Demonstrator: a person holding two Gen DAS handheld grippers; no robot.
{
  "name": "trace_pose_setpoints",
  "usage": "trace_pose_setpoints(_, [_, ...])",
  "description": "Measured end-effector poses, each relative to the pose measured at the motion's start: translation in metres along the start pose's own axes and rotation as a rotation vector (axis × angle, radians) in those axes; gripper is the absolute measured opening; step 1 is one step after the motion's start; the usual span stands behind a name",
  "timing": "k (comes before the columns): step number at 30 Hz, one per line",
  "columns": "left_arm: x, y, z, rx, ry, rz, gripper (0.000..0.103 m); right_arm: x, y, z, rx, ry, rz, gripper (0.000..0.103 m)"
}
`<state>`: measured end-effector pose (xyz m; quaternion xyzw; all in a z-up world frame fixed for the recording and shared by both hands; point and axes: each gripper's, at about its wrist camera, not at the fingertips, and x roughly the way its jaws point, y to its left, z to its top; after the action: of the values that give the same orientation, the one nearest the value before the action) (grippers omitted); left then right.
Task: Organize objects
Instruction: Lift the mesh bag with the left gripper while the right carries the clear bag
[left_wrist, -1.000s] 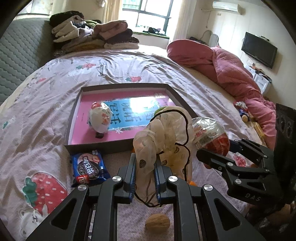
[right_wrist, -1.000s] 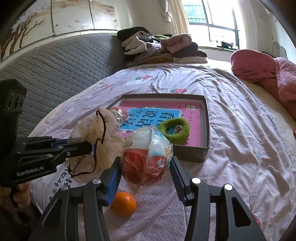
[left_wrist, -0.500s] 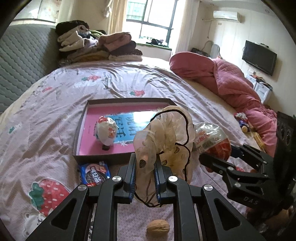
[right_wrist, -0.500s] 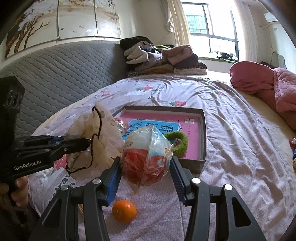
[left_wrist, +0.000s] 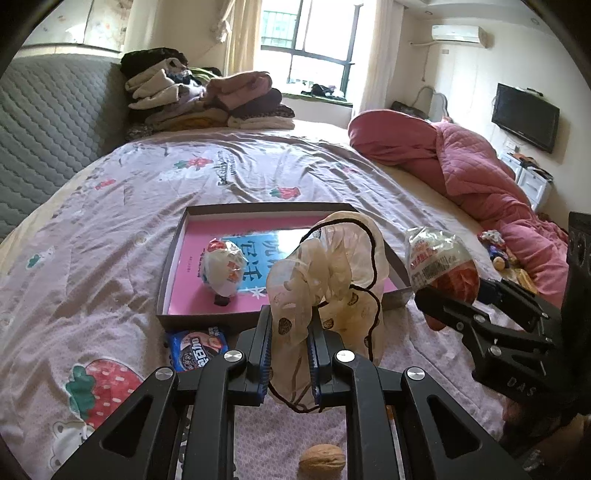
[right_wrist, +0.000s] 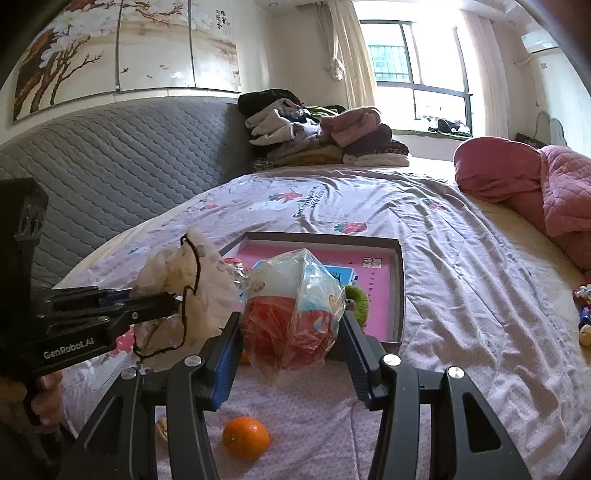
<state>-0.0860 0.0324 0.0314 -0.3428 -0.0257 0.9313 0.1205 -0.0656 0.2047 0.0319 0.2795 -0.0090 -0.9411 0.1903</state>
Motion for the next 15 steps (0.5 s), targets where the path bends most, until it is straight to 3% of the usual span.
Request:
trace_pose_setpoints(7, [-0.004,-0.002,0.004,0.008,-0.022,0.002,0.017,-0.005,-0.003,0.012,-0.003,-0.050,-0.017,0.052])
trace_pose_setpoints(15, [-0.006,0.000,0.017,0.014,-0.048,-0.004,0.017,0.005,-0.013,0.025,0.007,-0.049,-0.054,0.052])
